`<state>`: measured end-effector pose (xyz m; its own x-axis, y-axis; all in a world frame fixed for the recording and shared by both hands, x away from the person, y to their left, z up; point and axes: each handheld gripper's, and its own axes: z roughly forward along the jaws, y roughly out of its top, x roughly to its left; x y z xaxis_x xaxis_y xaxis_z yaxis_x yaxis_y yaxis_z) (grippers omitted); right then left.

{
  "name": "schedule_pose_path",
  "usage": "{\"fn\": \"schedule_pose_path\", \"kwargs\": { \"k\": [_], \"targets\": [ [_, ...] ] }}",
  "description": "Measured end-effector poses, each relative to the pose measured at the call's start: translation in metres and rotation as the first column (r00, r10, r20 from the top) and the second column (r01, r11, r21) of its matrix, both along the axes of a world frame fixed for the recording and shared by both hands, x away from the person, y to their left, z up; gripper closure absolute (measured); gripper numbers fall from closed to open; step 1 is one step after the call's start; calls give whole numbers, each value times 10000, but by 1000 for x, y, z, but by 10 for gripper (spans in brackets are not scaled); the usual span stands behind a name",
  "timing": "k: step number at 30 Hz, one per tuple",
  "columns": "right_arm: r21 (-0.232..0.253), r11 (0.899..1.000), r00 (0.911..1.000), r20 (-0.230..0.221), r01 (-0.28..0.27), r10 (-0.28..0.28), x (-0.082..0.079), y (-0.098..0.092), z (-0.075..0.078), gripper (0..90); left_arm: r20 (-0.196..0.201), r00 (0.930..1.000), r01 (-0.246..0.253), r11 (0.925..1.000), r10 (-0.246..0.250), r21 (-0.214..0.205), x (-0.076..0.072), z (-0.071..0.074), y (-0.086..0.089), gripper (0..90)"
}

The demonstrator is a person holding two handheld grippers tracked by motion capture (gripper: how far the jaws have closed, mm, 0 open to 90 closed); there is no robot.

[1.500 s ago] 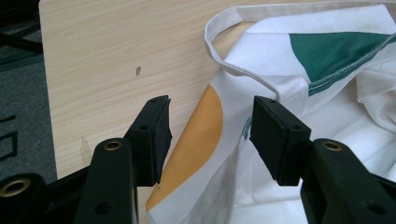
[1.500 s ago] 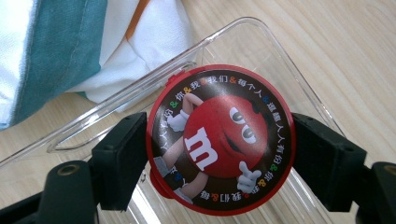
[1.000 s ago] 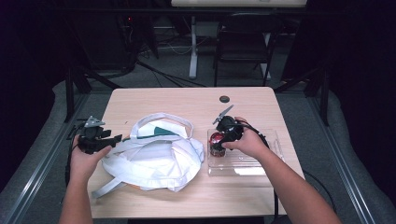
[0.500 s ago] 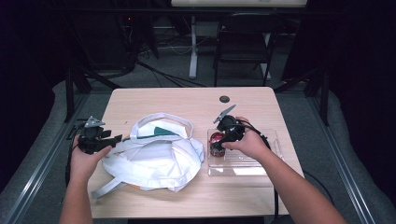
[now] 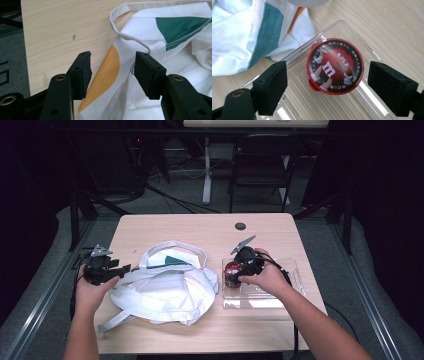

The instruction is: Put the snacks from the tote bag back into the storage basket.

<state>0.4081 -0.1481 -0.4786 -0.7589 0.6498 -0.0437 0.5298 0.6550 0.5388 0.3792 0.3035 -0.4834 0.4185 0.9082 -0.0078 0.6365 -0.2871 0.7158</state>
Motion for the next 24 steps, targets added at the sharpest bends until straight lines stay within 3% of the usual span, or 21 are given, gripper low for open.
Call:
{"fn": "schedule_pose_path", "kwargs": {
  "k": [13,24],
  "targets": [
    [235,9989,9992,17,411,-412,-5,-11,-11,157,13,10000,-11,10000,11,-12,0,1,0,476],
    [392,9977,9983,-235,544,-535,-5,-15,-20,171,19,10000,9,10000,-10,21,-1,1,0,476]
  ]
}}
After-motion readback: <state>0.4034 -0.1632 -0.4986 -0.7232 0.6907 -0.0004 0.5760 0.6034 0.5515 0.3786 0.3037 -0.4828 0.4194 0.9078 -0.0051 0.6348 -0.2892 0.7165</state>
